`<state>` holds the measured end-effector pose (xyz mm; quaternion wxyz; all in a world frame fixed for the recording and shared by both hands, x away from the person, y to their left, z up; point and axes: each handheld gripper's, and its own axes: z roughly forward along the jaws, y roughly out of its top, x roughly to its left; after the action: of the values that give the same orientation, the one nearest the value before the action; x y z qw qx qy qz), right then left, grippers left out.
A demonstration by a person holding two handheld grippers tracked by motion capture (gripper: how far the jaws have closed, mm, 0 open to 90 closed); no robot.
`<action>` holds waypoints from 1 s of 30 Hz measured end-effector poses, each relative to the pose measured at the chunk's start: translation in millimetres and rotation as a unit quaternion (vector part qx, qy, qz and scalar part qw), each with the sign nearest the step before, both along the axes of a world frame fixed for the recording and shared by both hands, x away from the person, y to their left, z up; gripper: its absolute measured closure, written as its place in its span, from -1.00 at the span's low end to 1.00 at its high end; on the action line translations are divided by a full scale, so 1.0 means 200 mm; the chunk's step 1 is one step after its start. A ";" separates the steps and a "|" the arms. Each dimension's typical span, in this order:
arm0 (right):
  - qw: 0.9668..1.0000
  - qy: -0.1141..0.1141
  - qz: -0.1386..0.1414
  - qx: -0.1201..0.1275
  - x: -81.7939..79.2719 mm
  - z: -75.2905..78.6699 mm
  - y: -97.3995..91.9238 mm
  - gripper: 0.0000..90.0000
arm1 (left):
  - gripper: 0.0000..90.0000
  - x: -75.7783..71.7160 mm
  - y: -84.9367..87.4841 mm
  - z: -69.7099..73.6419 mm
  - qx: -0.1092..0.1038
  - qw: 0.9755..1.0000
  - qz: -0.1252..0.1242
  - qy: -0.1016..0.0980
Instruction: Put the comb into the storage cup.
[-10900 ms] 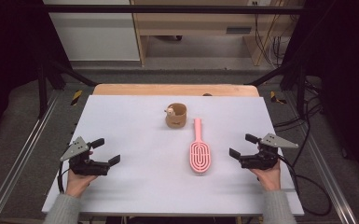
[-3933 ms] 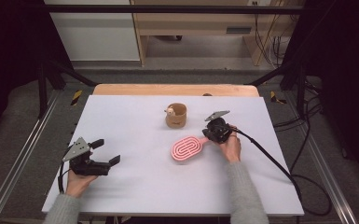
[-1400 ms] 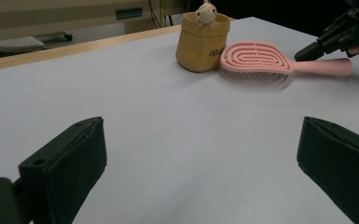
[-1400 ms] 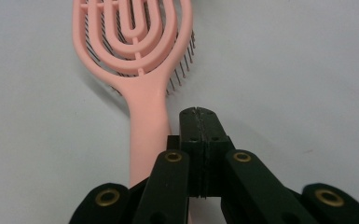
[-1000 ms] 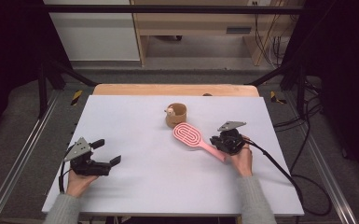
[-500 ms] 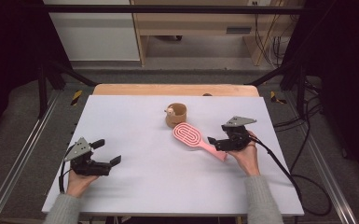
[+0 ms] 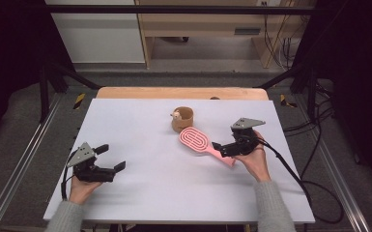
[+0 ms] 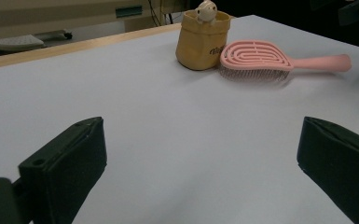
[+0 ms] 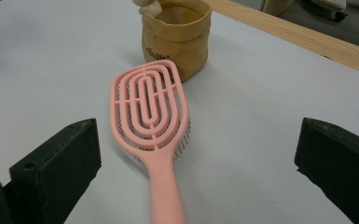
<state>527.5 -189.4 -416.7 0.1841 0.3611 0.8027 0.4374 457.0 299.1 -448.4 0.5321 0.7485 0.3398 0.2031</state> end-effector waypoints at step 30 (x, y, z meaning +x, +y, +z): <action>0.999 0.025 0.020 -0.042 0.05 -0.07 0.12 -0.97 | -0.97 0.00 0.00 0.00 0.001 1.000 0.000 0.001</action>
<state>536.9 -165.7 -431.0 0.1698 0.3476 0.8319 0.3979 457.0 298.8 -448.5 0.5312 0.7489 0.3406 0.2026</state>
